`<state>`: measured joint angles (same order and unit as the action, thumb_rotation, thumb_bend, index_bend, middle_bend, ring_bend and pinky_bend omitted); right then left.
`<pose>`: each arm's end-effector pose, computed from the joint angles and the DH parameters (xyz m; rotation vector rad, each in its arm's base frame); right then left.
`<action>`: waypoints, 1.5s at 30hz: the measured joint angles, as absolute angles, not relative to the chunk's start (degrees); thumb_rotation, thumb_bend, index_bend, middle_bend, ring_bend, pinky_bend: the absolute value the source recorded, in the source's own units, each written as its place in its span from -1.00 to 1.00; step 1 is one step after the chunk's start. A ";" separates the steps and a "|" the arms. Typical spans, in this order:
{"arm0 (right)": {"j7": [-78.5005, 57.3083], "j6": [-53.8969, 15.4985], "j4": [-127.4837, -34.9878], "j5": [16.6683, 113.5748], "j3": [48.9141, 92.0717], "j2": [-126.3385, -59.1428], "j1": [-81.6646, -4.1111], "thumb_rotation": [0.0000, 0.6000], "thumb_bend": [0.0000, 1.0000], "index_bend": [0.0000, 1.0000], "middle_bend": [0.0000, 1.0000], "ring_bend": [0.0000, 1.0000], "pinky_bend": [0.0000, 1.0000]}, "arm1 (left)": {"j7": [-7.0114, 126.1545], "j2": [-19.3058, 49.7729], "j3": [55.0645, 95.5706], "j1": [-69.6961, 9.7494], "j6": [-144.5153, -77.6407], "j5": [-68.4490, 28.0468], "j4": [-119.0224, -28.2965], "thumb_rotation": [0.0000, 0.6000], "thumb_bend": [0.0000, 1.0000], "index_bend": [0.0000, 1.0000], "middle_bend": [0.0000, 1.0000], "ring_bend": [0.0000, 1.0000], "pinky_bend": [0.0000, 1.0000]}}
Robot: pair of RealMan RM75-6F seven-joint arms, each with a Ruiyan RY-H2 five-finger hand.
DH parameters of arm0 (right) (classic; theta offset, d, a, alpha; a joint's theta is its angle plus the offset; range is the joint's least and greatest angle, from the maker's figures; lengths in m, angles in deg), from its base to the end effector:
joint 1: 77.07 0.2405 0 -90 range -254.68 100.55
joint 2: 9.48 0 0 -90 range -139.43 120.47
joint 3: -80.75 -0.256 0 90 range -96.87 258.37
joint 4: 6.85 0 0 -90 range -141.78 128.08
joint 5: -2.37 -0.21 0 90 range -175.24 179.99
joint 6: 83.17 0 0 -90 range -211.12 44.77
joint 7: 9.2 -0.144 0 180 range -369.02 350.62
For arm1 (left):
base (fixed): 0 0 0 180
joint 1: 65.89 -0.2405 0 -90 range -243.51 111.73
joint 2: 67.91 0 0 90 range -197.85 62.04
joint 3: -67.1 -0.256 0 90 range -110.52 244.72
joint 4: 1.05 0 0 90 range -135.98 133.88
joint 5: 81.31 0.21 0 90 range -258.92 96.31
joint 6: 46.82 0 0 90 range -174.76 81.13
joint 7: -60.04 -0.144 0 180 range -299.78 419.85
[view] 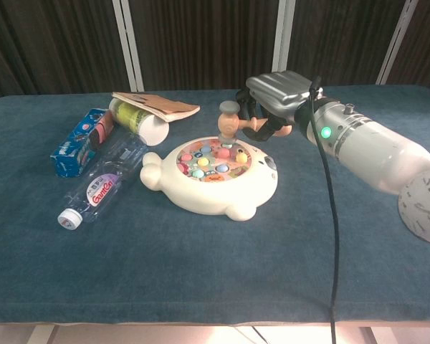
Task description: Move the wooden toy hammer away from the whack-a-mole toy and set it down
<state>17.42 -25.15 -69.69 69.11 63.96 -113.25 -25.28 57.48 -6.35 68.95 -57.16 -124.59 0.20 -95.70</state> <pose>-0.0928 -0.4003 -0.0466 1.7881 -0.6108 0.9766 -0.3127 0.1967 0.1548 -1.4531 -0.9630 -0.7939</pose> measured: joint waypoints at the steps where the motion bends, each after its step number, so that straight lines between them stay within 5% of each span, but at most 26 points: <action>1: 17.42 -25.31 -69.59 69.02 63.95 -113.34 -25.21 1.00 0.07 1.00 0.61 0.43 0.39 | 57.55 -6.37 68.95 -57.18 -124.58 0.15 -95.70 1.00 -0.83 -1.00 -1.00 -1.00 -0.87; 45: 12.71 -25.87 -70.64 71.32 67.33 -110.47 -28.41 1.00 0.07 1.00 0.61 0.43 0.39 | 57.78 -6.49 68.91 -57.26 -124.69 0.44 -95.72 1.00 -0.83 -1.00 -1.00 -1.00 -0.87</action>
